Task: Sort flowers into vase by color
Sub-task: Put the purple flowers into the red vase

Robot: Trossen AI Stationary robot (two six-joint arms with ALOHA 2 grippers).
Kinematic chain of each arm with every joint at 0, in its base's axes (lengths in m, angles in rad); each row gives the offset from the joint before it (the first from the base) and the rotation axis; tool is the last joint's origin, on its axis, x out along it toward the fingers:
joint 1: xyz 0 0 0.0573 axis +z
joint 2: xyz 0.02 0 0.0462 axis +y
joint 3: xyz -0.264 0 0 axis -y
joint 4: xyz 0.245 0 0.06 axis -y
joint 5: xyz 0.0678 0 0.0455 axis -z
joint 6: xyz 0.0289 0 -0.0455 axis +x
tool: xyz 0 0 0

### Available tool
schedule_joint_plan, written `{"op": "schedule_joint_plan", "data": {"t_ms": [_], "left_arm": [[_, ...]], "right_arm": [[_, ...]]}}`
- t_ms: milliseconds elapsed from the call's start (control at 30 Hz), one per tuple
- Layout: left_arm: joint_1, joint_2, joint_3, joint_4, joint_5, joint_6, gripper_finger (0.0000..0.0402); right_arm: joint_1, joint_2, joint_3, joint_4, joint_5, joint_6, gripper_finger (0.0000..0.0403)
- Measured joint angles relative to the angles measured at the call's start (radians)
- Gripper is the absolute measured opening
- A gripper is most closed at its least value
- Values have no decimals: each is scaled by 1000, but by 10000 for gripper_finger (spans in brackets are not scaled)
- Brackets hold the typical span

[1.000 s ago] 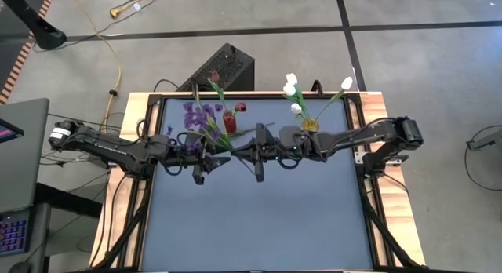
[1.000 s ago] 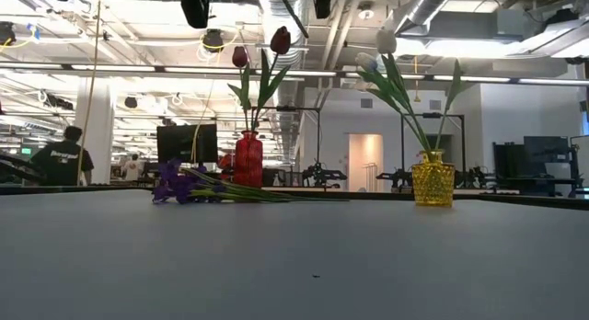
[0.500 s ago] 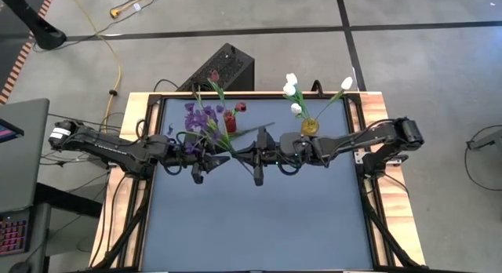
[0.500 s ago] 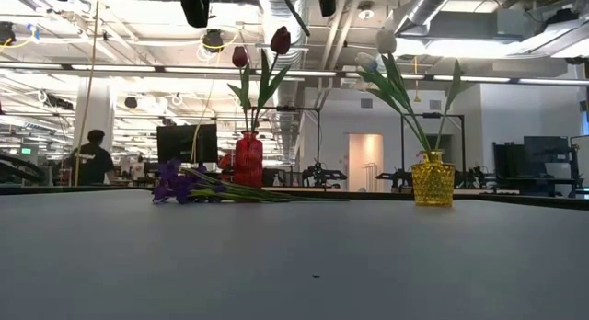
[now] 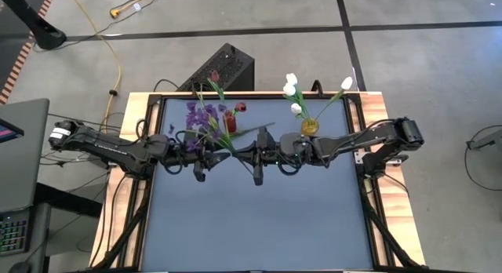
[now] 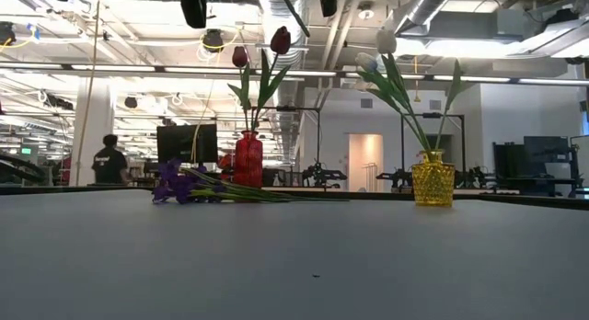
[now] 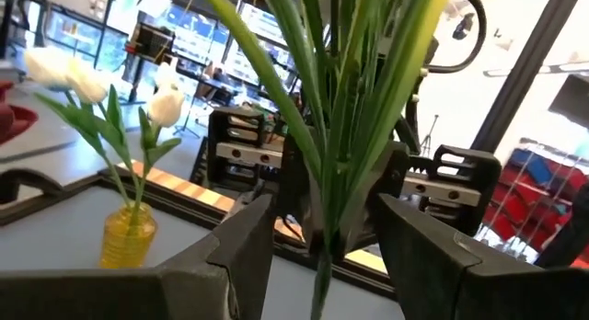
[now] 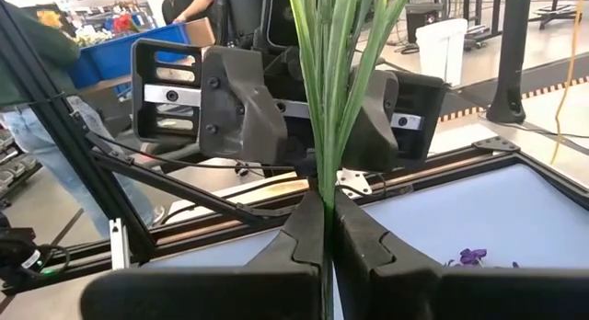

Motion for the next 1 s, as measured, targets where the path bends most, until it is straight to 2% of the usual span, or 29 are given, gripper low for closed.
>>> {"op": "schedule_joint_plan", "data": {"t_ms": [467, 733, 867, 1000], "left_arm": [[3, 0, 0, 63, -1, 48, 176], [25, 76, 24, 76, 13, -4, 173], [24, 92, 48, 73, 34, 29, 150], [25, 92, 51, 73, 26, 47, 103]], "right_arm": [[-4, 0, 0, 1, 0, -8, 33], [-4, 0, 0, 0, 0, -15, 34], [-10, 0, 0, 0, 0, -18, 35], [-11, 0, 0, -1, 0, -18, 36]]}}
